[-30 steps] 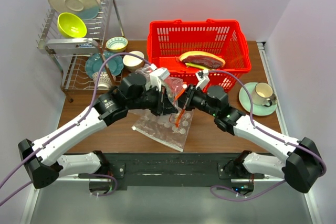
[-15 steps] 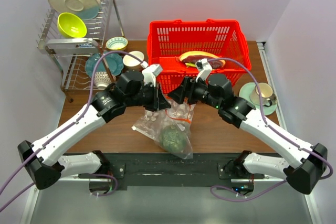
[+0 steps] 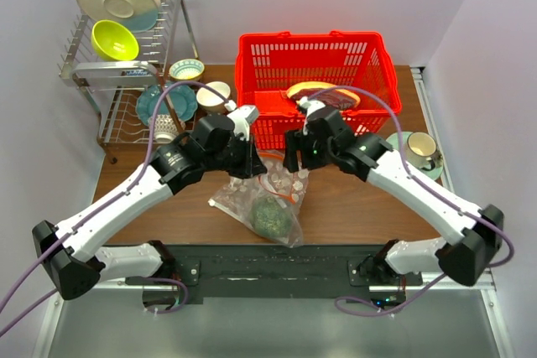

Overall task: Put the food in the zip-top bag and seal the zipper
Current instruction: Pick up the fake fruit from the bin, then adjust the zipper food storage bag at the center of the board.

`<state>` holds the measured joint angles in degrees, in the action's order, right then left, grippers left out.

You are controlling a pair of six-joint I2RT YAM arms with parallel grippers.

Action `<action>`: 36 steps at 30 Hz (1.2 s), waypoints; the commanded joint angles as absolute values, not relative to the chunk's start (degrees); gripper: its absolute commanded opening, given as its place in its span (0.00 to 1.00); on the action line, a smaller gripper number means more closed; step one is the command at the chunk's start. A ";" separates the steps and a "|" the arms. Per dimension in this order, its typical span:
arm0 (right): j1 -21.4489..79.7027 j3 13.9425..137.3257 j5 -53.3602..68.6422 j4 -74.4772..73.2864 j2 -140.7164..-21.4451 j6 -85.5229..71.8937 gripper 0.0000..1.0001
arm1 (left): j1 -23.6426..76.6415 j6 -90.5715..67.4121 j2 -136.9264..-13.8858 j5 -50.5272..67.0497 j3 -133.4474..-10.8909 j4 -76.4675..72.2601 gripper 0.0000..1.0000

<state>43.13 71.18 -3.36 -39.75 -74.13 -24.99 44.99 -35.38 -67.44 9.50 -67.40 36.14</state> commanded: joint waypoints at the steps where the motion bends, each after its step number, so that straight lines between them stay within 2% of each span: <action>1: 43.33 69.17 -1.41 -38.86 -76.11 -24.52 0.66 | 44.56 -33.14 -68.11 9.14 -70.92 36.73 0.00; 3: 43.33 70.48 -1.58 -39.02 -79.00 -24.26 0.52 | 44.65 -33.05 -68.12 9.23 -71.28 37.09 0.00; 5: 43.33 72.06 -0.45 -39.55 -80.94 -23.64 0.33 | 44.56 -32.78 -68.03 8.97 -71.98 37.70 0.00; 6: 43.33 72.59 -0.18 -39.55 -81.21 -23.38 0.11 | 44.56 -32.52 -68.03 8.44 -72.42 38.23 0.00; 8: 43.42 74.95 -0.18 -40.51 -80.60 -22.68 0.00 | 44.65 -31.38 -68.03 4.52 -74.70 41.47 0.00; 10: 43.33 76.54 -1.66 -40.78 -79.28 -21.37 0.00 | 44.56 -29.63 -68.99 -1.81 -79.16 49.16 0.00; 11: 43.42 79.25 -2.45 -41.13 -78.67 -20.66 0.00 | 44.21 -29.10 -69.60 -8.98 -81.10 52.26 0.00; 14: 43.42 86.54 -1.50 -43.32 -77.78 -18.46 0.00 | 43.33 -27.69 -71.28 -17.46 -87.70 62.30 0.00; 17: 43.42 90.17 2.09 -42.63 -77.69 -18.63 0.00 | 43.07 -28.12 -70.14 -17.76 -88.77 64.86 0.00; 23: 43.50 86.05 7.81 -37.27 -85.24 -22.76 0.00 | 42.37 -30.93 -67.24 -20.11 -83.76 66.17 0.00; 27: 43.77 82.53 10.80 -29.82 -88.59 -24.87 0.00 | 41.05 -31.11 -68.20 -26.18 -86.91 71.27 0.00; 32: 44.30 88.85 13.53 -28.74 -90.61 -25.14 0.01 | 38.67 -29.62 -70.40 -30.94 -93.33 74.97 0.00; 33: 44.30 89.90 13.45 -29.35 -90.70 -24.44 0.03 | 38.67 -29.18 -70.84 -30.76 -94.21 74.19 0.00; 36: 44.21 93.42 10.73 -31.98 -90.97 -22.16 0.25 | 38.58 -28.57 -70.84 -29.01 -92.04 71.73 0.00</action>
<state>44.71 86.00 11.57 -32.62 -94.00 -24.91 39.29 -30.41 -71.31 -26.06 -91.18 72.10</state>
